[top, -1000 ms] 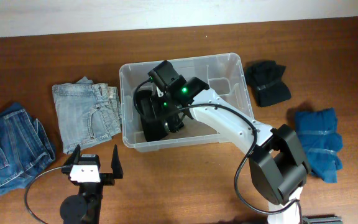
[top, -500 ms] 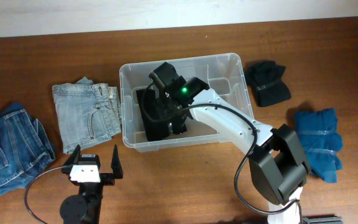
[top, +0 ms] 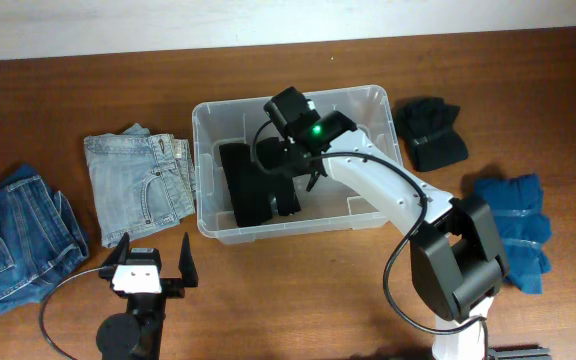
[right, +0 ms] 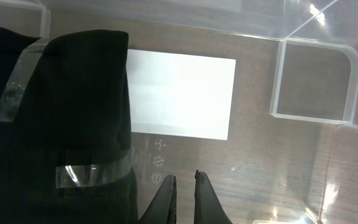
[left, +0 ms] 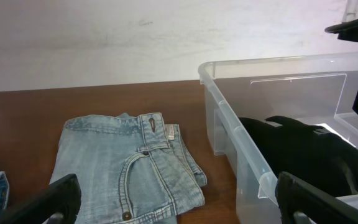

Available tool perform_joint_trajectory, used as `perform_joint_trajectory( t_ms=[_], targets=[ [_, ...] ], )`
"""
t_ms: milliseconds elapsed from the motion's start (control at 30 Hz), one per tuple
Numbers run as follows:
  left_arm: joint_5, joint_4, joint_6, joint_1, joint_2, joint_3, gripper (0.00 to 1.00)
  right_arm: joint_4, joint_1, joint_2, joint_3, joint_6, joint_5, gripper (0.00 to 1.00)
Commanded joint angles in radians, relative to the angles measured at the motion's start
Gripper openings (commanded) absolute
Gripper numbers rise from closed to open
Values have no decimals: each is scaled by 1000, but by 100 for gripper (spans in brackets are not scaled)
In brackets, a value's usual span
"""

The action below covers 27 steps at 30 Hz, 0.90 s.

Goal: Pack container
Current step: 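Lower the black clothes into the container's left side and release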

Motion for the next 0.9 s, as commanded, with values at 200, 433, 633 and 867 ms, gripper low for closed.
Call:
perform_joint_trajectory(
  t_ms=[200, 433, 633, 867],
  targets=[
    [11, 4, 15, 6, -8, -8, 99, 0, 5, -2, -6, 66, -20, 5],
    [11, 4, 15, 6, -8, -8, 99, 23, 5, -2, -55, 115, -20, 5],
    [11, 4, 15, 6, -8, -8, 100, 93, 5, -2, -135, 114, -37, 5],
    [11, 4, 15, 6, -8, -8, 99, 146, 5, -2, -151, 114, -206, 5]
  ],
)
